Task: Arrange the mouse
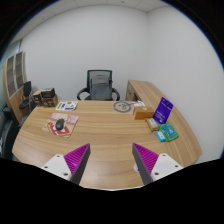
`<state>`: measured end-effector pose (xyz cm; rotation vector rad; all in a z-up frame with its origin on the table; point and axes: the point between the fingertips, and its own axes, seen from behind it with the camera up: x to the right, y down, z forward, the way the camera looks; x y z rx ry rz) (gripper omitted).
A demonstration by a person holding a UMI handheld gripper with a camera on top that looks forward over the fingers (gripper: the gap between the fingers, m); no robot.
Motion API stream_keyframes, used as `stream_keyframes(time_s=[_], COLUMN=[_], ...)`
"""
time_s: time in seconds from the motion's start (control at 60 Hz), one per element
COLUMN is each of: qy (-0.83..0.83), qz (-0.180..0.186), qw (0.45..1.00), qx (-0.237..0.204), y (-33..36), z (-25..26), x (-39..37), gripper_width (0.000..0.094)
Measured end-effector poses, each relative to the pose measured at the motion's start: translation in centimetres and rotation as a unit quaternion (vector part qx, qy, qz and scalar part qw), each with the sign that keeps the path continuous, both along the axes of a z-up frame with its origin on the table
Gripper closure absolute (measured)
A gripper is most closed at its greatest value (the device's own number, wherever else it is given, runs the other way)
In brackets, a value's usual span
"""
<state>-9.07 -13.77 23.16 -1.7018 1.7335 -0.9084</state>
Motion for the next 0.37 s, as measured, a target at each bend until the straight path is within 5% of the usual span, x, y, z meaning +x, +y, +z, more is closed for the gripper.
stream_keyframes(time_s=[0.15,0.367], qy=[0.010,0.026], qz=[-0.024,-0.007], qw=[1.000,0.999], qx=[0.006,0.022], y=[-4.6,-6.6], z=[-1.3,-2.9], x=[-3.6,-6.2], gripper_width=[0.0061,0.0060])
